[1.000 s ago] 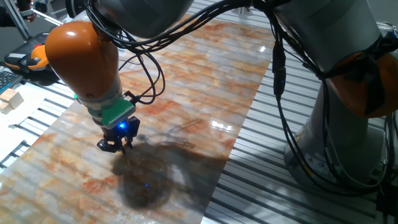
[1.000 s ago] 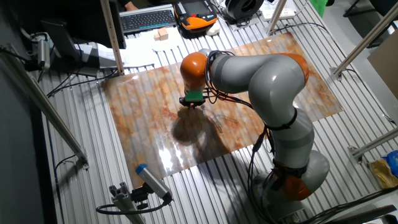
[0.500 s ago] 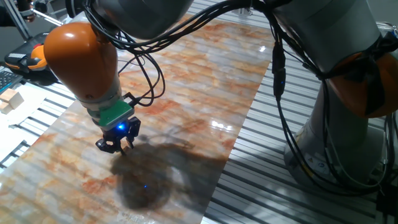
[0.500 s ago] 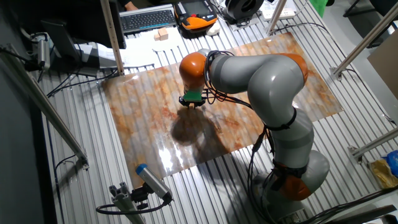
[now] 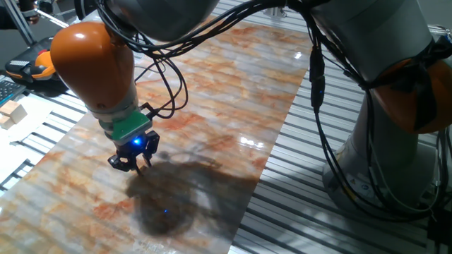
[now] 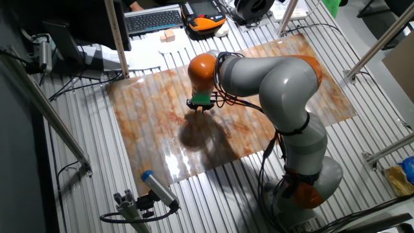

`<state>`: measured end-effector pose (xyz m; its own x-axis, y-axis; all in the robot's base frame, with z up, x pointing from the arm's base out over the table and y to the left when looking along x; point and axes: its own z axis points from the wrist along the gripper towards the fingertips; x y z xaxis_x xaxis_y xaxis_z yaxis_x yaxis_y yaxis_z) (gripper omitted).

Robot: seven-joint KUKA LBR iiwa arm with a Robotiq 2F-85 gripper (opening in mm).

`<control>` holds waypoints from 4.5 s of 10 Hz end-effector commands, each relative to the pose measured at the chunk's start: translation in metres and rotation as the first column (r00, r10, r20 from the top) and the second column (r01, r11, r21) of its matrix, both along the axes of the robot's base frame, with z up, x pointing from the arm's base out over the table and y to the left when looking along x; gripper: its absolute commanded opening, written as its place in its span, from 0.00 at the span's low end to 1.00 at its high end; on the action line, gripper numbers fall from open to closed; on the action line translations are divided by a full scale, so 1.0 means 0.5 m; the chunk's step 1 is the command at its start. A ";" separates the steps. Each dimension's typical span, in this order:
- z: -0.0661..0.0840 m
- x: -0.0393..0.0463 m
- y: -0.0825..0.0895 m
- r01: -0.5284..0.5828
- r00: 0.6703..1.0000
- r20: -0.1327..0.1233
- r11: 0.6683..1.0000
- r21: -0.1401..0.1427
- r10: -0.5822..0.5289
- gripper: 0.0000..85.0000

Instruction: Pick up the small block on the left and move it to the right

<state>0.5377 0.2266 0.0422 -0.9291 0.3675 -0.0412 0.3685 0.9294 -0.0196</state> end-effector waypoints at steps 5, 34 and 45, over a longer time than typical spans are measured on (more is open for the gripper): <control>0.034 -0.007 -0.005 -0.005 1.000 0.003 1.000 0.016 0.005 0.20; 0.251 0.010 -0.344 -0.304 0.952 -0.025 0.952 -0.015 0.304 0.00; 0.268 -0.011 -0.356 -0.297 0.954 -0.027 0.954 0.045 0.299 0.00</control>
